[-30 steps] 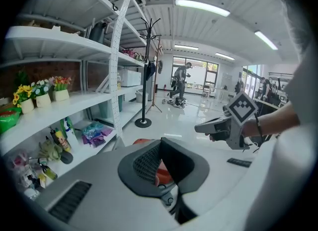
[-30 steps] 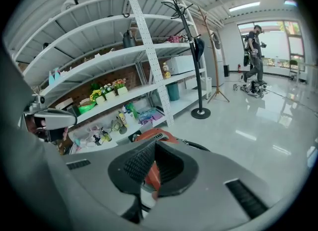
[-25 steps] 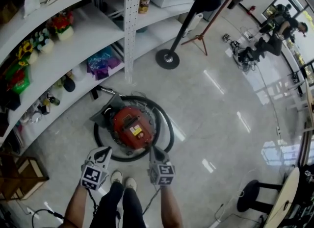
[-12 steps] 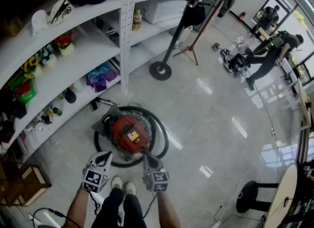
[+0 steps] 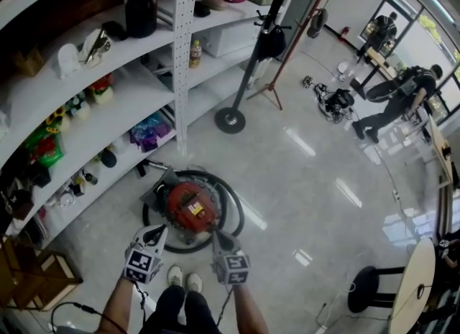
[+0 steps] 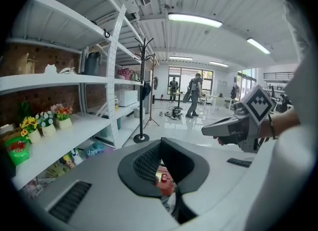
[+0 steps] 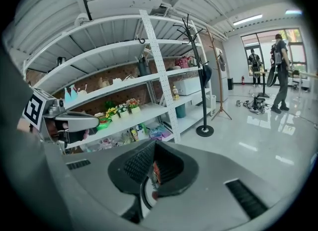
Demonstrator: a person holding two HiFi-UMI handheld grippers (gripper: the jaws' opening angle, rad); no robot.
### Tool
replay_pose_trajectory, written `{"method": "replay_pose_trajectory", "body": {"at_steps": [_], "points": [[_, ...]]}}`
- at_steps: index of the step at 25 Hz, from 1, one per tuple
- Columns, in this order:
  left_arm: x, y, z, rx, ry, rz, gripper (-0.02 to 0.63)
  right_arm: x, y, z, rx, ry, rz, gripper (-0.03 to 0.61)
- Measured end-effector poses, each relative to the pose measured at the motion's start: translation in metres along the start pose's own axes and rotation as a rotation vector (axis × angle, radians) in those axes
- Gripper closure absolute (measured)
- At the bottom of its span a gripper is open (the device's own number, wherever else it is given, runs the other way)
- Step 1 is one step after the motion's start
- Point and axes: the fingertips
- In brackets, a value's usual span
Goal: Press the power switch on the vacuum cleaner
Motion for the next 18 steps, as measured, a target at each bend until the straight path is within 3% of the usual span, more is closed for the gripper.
{"method": "replay_pose_trajectory", "body": {"at_steps": [7,18], "points": [[0.023,0.016,0.005,-0.003,-0.033,0.017,0.607,0.019,0.018,-0.012,0.005,-0.021,0.022,0.566],[0.049,0.04,0.028,-0.013,-0.002,0.043,0.607,0.044,0.047,-0.03,0.035,-0.023,0.045,0.566]]}}
Point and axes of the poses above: the fingertips, and each gripper's own axes: y backward along the fingers, z to its right, x out of its top, and after that the axes turned 4 degrees about -x, right-handed
